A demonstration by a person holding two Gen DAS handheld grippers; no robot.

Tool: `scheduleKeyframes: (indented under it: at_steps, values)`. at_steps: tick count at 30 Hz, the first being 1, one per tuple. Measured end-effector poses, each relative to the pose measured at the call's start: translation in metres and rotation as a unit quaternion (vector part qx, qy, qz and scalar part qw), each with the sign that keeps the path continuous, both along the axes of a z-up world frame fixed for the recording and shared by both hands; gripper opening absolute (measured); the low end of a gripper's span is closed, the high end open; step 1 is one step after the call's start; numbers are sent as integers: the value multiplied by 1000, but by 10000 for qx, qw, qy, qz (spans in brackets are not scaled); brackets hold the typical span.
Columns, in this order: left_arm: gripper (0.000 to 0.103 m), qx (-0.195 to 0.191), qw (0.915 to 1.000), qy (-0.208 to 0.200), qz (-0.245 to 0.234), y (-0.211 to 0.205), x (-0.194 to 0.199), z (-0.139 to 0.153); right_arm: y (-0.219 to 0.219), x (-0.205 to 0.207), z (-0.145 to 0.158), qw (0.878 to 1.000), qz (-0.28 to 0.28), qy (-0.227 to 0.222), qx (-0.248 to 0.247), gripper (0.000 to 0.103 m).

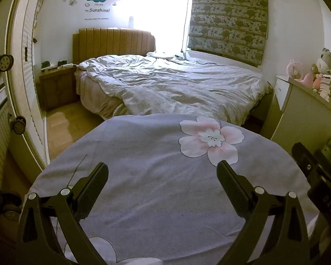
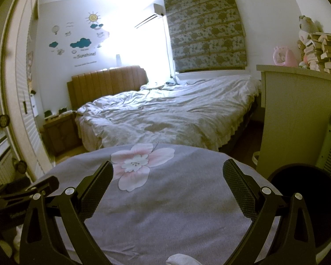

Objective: Collect trash

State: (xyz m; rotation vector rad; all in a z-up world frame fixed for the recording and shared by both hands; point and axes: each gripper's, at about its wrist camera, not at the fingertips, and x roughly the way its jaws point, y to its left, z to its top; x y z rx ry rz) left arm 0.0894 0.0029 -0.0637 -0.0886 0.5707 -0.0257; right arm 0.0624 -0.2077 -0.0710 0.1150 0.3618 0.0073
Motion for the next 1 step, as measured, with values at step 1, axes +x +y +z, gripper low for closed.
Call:
scheduleKeyframes:
  at_steps: [1]
  values:
    - [97, 0, 10000, 0, -5, 0, 0, 0, 0, 0, 0, 10000, 1, 1, -1, 98]
